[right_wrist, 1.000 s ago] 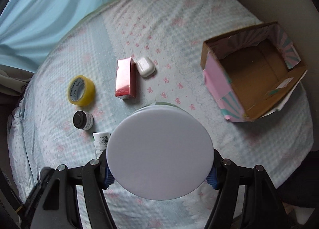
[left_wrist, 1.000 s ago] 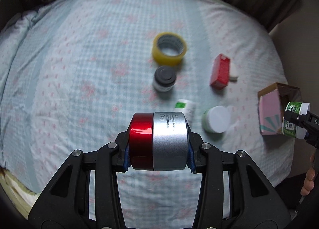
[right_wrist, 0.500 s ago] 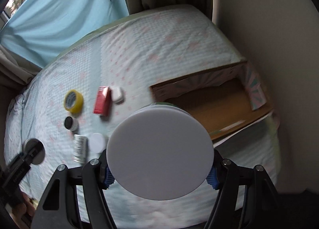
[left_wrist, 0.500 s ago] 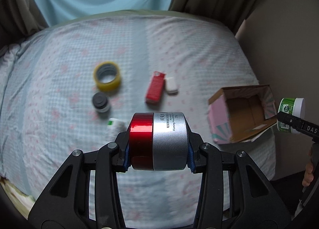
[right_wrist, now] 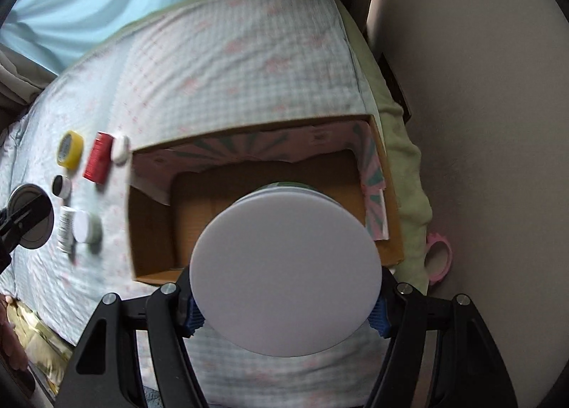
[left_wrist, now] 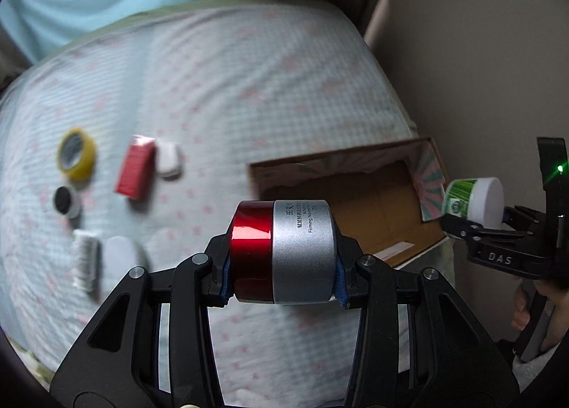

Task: Organize rigid objects
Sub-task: 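Carry both jars into the pink cardboard box and open both tools, then withdraw both tools from the box and move toward the black-lidded jar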

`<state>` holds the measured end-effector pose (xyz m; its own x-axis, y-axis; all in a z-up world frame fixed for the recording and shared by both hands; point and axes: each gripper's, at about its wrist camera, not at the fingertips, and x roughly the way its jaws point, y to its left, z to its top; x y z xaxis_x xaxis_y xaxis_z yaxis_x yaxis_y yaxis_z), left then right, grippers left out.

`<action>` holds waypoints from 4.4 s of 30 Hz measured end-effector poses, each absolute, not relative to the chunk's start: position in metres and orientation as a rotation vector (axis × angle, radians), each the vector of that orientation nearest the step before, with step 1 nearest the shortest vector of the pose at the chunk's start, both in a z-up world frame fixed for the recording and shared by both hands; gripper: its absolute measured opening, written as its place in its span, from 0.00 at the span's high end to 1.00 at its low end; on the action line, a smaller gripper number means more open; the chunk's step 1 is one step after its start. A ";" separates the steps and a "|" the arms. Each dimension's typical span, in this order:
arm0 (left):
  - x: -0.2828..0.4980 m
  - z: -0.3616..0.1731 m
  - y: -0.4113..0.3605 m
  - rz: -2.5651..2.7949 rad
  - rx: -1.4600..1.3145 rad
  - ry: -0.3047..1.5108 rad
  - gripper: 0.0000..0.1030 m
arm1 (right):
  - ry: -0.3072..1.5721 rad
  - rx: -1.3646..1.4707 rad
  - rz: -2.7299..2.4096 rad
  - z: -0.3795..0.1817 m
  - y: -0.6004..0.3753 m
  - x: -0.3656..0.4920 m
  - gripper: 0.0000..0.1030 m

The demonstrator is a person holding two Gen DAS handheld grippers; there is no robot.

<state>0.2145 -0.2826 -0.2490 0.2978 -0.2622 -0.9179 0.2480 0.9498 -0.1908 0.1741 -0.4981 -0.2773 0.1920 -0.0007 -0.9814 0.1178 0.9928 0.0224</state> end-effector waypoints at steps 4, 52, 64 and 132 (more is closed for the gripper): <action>0.229 -0.283 -0.328 -0.363 0.046 1.283 0.63 | 1.396 0.060 -0.052 -0.302 -0.515 0.186 0.36; 0.261 -0.360 -0.373 -0.312 0.194 1.401 0.00 | 1.384 -0.249 0.178 -0.359 -0.498 0.201 0.00; 0.241 -0.300 -0.347 -0.303 0.181 1.309 0.00 | 1.371 -0.246 0.148 -0.311 -0.488 0.201 0.00; 0.265 -0.344 0.130 -0.134 0.032 1.381 0.00 | 1.478 0.203 -0.093 -0.331 -0.116 0.274 0.00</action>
<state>0.2652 0.1302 -0.3444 0.1822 -0.0757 -0.9804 0.1135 0.9920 -0.0555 0.2741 -0.1164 -0.3314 0.0929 0.0625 -0.9937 0.1861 0.9793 0.0790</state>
